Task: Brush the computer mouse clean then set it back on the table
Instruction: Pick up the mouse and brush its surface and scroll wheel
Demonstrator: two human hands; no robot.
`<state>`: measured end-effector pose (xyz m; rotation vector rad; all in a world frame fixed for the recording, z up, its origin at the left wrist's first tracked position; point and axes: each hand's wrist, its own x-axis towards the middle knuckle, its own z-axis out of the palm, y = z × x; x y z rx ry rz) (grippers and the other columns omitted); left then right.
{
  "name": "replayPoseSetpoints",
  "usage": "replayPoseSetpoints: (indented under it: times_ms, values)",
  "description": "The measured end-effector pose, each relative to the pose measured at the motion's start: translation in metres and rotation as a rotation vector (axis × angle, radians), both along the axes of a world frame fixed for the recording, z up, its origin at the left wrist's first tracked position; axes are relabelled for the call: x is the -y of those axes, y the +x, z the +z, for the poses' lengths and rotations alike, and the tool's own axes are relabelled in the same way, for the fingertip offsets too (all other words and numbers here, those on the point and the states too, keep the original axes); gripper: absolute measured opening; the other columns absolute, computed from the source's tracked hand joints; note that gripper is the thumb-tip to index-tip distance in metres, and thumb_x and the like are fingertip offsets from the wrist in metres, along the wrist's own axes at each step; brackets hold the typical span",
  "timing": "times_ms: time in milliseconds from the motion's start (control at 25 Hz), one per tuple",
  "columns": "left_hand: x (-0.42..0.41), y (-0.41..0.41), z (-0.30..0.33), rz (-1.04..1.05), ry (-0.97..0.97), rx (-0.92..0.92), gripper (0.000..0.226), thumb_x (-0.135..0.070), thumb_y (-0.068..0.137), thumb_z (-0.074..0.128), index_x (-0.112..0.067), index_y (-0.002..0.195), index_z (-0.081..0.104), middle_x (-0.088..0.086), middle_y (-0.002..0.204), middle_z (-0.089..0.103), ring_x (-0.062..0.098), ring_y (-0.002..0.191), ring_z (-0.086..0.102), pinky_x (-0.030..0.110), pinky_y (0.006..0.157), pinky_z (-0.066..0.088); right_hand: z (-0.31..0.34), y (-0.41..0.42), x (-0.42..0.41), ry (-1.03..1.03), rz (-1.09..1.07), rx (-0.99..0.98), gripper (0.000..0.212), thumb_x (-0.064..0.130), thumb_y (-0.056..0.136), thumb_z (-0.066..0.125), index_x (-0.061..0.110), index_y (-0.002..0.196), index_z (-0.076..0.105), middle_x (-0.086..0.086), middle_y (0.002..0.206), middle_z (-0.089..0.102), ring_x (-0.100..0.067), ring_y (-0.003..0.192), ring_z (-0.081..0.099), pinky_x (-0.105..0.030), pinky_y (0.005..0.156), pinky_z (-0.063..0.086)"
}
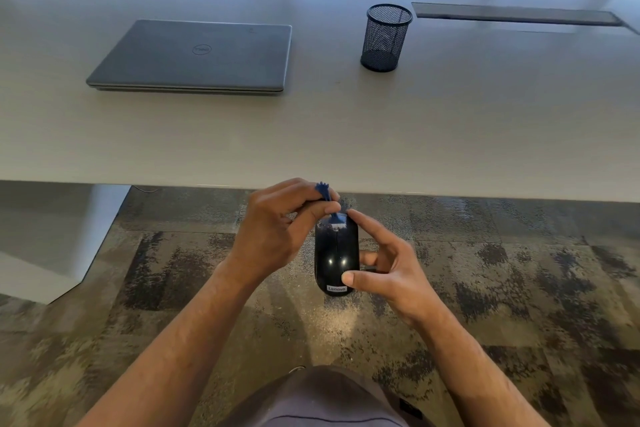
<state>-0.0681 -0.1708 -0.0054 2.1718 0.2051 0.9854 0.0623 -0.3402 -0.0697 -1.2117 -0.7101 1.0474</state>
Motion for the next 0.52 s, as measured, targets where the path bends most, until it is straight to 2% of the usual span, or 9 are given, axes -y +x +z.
replayPoseSetpoints:
  times_ms: [80,280,400,520]
  values:
    - [-0.001,-0.001,-0.002,0.017,-0.013,-0.011,0.015,-0.018,0.088,0.070,-0.009,0.100,0.073,-0.012,0.093,0.068,0.003,0.086,0.069,0.018,0.077,0.056,0.000,0.001,0.002,0.002,-0.004,-0.006,0.091,0.006,0.066,0.085,0.023,0.147,0.048,-0.012,0.154,0.048,-0.044,0.108,0.071,-0.065,0.090,0.056]
    - [-0.008,-0.006,0.000,0.083,-0.114,0.009,0.013,-0.020,0.088,0.070,-0.022,0.101,0.070,-0.021,0.092,0.067,0.000,0.083,0.071,0.020,0.073,0.059,-0.001,0.003,0.005,0.001,-0.012,-0.001,0.091,0.007,0.066,0.086,0.024,0.147,0.049,-0.012,0.155,0.047,-0.043,0.108,0.071,-0.063,0.090,0.057]
    - [0.002,0.000,0.001,-0.005,-0.048,0.035,0.015,-0.019,0.088,0.071,-0.016,0.103,0.072,-0.019,0.094,0.068,0.000,0.085,0.070,0.017,0.074,0.057,0.000,0.001,0.002,0.006,-0.009,0.002,0.090,0.007,0.066,0.086,0.025,0.147,0.049,-0.015,0.154,0.047,-0.044,0.107,0.071,-0.065,0.090,0.056]
    - [0.005,0.003,-0.005,-0.044,-0.003,0.037,0.016,-0.014,0.087,0.072,-0.008,0.102,0.073,-0.010,0.095,0.069,0.002,0.086,0.069,0.020,0.076,0.057,0.001,0.000,0.000,0.007,-0.005,-0.002,0.091,0.007,0.066,0.086,0.025,0.147,0.049,-0.018,0.153,0.047,-0.045,0.108,0.071,-0.066,0.091,0.055]
